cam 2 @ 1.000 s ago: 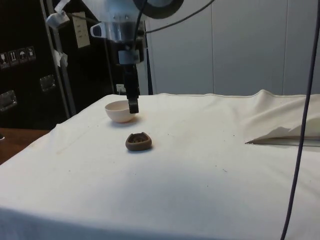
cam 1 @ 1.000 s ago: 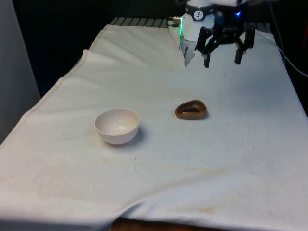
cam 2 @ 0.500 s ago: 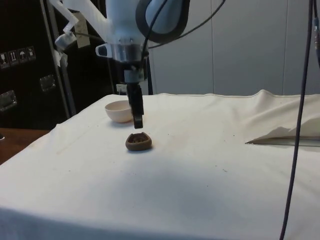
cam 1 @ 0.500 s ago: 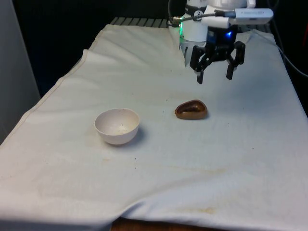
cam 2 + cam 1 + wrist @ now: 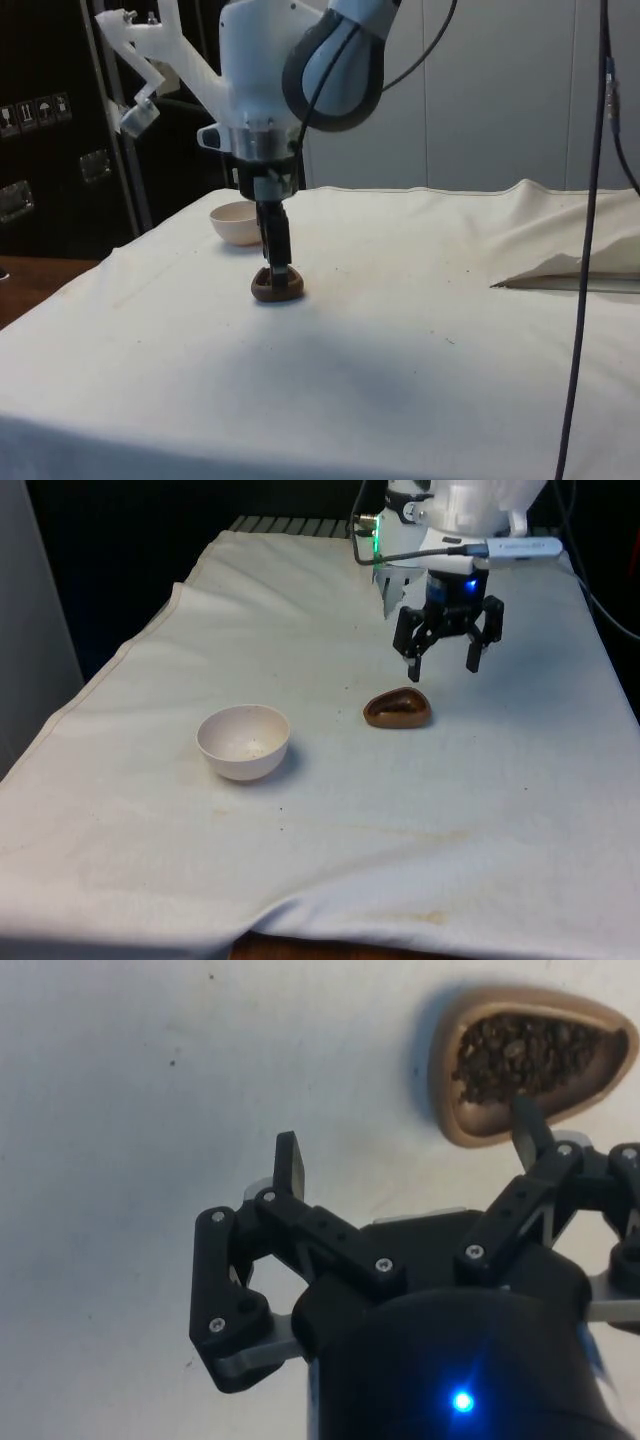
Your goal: Pour the coffee beans from the cup into the bowl.
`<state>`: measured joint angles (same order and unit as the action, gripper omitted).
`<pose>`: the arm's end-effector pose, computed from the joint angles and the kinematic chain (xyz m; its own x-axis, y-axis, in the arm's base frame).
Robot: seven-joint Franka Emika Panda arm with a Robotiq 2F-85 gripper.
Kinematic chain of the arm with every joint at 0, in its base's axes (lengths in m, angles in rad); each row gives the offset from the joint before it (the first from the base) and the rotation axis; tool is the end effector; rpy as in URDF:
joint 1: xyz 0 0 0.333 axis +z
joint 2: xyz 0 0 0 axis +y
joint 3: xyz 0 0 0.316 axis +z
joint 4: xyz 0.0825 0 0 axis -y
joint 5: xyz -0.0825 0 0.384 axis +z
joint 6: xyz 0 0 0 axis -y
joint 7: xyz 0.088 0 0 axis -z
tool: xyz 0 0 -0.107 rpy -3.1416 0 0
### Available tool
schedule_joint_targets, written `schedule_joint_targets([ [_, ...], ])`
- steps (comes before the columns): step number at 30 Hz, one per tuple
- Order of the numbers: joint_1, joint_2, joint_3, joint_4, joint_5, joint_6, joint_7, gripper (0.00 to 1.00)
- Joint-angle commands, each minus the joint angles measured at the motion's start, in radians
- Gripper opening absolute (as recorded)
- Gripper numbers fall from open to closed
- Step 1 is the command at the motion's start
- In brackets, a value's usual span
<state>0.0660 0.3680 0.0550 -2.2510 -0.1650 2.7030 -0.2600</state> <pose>0.5454 0.0724 0.2075 0.8634 0.5006 0.0624 0.4956 -0.8648 0.0813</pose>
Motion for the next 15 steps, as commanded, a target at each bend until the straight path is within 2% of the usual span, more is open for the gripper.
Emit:
schedule_joint_targets([
  [1, 0.010, 0.006, -0.016, -0.001, -0.024, 0.021, 0.018, 1.00],
  [7, 0.013, 0.047, -0.024, 0.002, -0.035, 0.066, 0.023, 1.00],
  [8, 0.011, 0.052, -0.024, 0.002, -0.036, 0.070, 0.022, 1.00],
  [9, 0.000, 0.050, -0.006, 0.001, -0.017, 0.060, 0.007, 1.00],
  [10, 0.008, 0.058, -0.023, 0.003, -0.036, 0.076, 0.019, 1.00],
  [15, -0.003, 0.085, -0.026, 0.010, -0.026, 0.093, -0.001, 1.00],
])
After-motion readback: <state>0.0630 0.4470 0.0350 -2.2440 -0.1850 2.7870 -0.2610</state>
